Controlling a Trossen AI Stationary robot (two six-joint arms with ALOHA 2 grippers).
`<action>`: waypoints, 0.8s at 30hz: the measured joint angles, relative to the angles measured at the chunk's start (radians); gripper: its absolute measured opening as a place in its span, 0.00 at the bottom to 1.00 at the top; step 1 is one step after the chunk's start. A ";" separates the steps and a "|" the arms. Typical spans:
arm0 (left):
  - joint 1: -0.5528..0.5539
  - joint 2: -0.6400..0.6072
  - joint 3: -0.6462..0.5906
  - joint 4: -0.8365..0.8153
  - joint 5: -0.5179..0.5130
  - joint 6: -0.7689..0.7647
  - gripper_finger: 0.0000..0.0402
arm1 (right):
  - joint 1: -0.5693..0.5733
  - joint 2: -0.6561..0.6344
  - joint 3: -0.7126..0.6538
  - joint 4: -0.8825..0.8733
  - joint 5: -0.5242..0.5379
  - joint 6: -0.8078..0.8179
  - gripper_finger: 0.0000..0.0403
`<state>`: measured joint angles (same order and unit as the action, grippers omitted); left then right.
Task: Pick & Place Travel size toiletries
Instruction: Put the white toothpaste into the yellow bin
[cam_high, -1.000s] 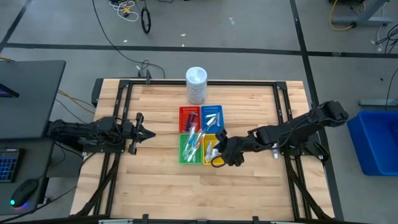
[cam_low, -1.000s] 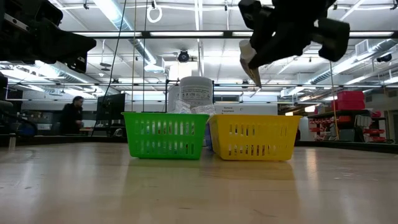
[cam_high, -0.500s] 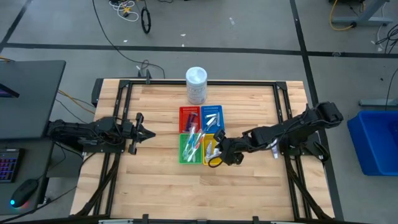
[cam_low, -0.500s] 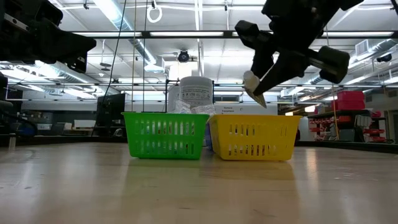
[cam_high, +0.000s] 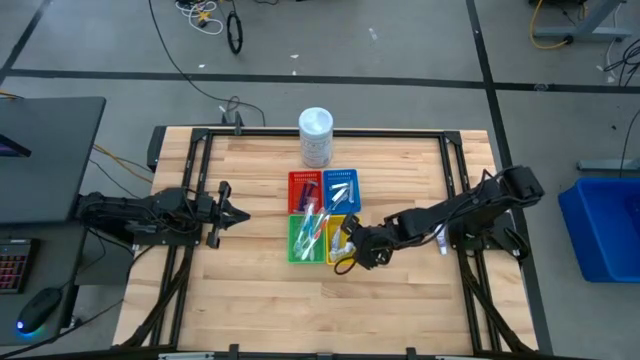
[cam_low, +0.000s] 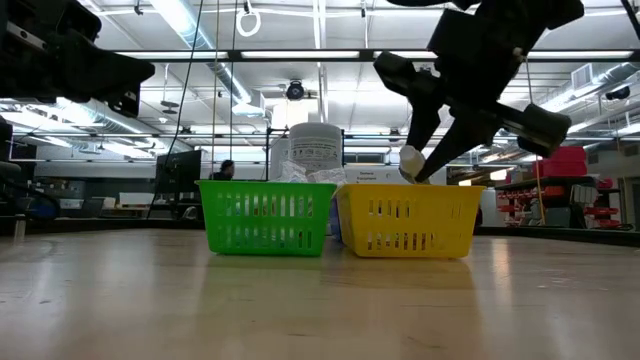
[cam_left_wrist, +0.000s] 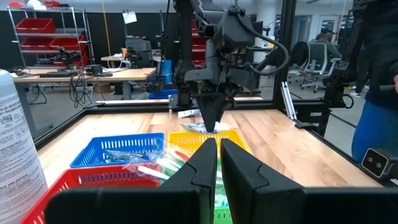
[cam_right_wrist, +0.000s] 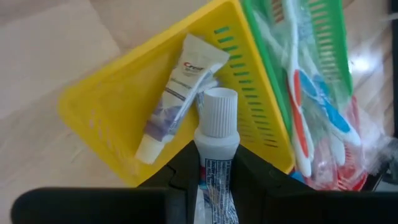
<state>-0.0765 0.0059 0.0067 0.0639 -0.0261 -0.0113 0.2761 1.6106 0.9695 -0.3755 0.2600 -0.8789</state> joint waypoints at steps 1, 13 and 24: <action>0.000 0.000 0.000 -0.002 0.000 0.000 0.07 | 0.001 0.005 0.000 0.001 0.000 -0.005 0.20; 0.000 0.000 0.000 0.001 -0.004 0.000 0.07 | 0.007 0.040 0.000 0.047 -0.002 -0.010 0.22; 0.000 0.000 0.000 0.001 -0.007 0.000 0.07 | 0.005 0.040 0.000 0.067 -0.001 -0.012 0.37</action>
<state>-0.0763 0.0063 0.0067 0.0650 -0.0330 -0.0113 0.2810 1.6505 0.9695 -0.3090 0.2588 -0.8909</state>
